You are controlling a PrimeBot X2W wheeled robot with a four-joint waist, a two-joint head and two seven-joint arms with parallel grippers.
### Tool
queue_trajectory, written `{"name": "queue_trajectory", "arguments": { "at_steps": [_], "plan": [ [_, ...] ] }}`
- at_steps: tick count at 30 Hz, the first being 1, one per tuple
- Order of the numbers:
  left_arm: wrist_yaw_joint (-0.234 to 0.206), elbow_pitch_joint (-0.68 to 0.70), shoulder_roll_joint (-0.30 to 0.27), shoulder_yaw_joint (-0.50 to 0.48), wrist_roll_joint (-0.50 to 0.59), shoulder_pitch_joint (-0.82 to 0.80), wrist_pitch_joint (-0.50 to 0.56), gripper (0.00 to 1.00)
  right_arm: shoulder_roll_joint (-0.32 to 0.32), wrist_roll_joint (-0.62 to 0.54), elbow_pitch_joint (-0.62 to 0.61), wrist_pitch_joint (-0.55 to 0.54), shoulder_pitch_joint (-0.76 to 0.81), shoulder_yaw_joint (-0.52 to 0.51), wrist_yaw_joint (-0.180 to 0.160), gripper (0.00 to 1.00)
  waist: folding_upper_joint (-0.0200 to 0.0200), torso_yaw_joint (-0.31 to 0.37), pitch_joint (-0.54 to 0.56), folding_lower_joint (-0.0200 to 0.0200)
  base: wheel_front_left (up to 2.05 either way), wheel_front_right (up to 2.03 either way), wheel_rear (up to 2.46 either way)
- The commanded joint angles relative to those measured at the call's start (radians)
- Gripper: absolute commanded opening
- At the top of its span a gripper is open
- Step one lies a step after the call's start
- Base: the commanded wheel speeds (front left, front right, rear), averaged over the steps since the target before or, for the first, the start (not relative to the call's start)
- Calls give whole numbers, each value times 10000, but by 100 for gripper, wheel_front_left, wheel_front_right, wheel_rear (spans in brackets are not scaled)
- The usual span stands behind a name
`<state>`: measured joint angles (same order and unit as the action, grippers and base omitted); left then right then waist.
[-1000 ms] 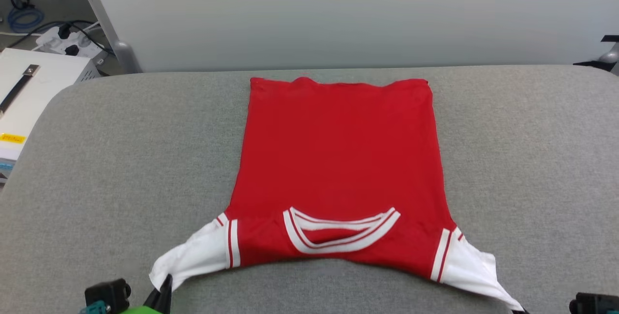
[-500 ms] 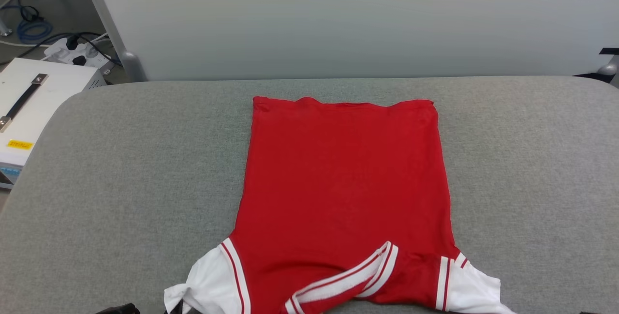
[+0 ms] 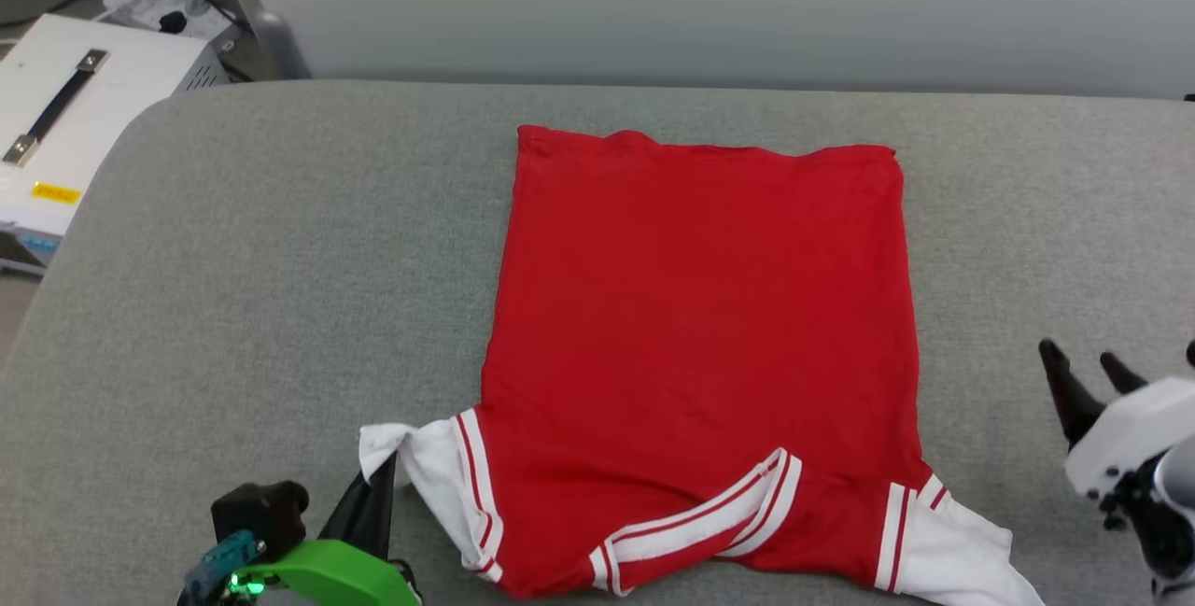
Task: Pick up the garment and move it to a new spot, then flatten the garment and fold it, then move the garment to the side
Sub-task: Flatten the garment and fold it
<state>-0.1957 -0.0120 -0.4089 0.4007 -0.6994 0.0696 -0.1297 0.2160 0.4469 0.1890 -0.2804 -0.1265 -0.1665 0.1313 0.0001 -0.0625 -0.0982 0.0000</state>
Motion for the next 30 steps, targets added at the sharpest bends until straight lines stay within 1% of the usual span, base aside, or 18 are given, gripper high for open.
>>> {"name": "queue_trajectory", "arguments": {
  "at_steps": [1, 4, 8, 10, 15, 19, 25, 28, 30],
  "plan": [
    [-12, 118, 25, 54, 229, -329, 23, 0, 179, 92, 367, -154, -612, -27, -6, 100, -1, -521, -702, 0, 0, 0, 0],
    [22, 347, 101, 214, 451, -778, 16, 0, 624, 172, 1470, -645, -2023, 43, -6, 100, -1, -891, -1191, 0, 0, 0, 0],
    [84, 582, 208, 419, 730, -1288, -46, 0, 1044, 238, 2714, -1345, -3664, 156, -6, 100, -1, -1335, -1734, 0, 0, 0, 0],
    [141, 703, 282, 543, 830, -1532, -39, 0, 1296, 203, 3327, -1766, -4319, 199, -6, 100, -1, -1601, -1978, 0, 0, 0, 0],
    [197, 1044, 455, 764, 1052, -1975, -108, 0, 1670, 102, 4512, -2768, -5866, 382, -6, 100, -1, -2047, -2586, 0, 0, 0, 0],
    [336, 1169, 624, 921, 1165, -2277, -302, 0, 1920, -100, 5055, -3237, -6805, 660, -6, 100, -1, -2340, -3035, 0, 0, 0, 0],
    [470, 1054, 811, 1039, 1208, -2612, -471, 0, 2099, -290, 5674, -3439, -7881, 997, -6, 100, -1, -2586, -3605, 0, 0, 0, 0],
    [582, 945, 951, 1138, 1202, -2808, -557, 0, 2231, -427, 6161, -3452, -8235, 1116, -6, 100, -1, -2770, -3878, 0, 0, 0, 0],
    [616, 857, 985, 1151, 1193, -2851, -606, 0, 2184, -426, 6553, -3747, -8224, 1224, -6, 100, -1, -2816, -3942, 0, 0, 0, 0]
  ]
}}
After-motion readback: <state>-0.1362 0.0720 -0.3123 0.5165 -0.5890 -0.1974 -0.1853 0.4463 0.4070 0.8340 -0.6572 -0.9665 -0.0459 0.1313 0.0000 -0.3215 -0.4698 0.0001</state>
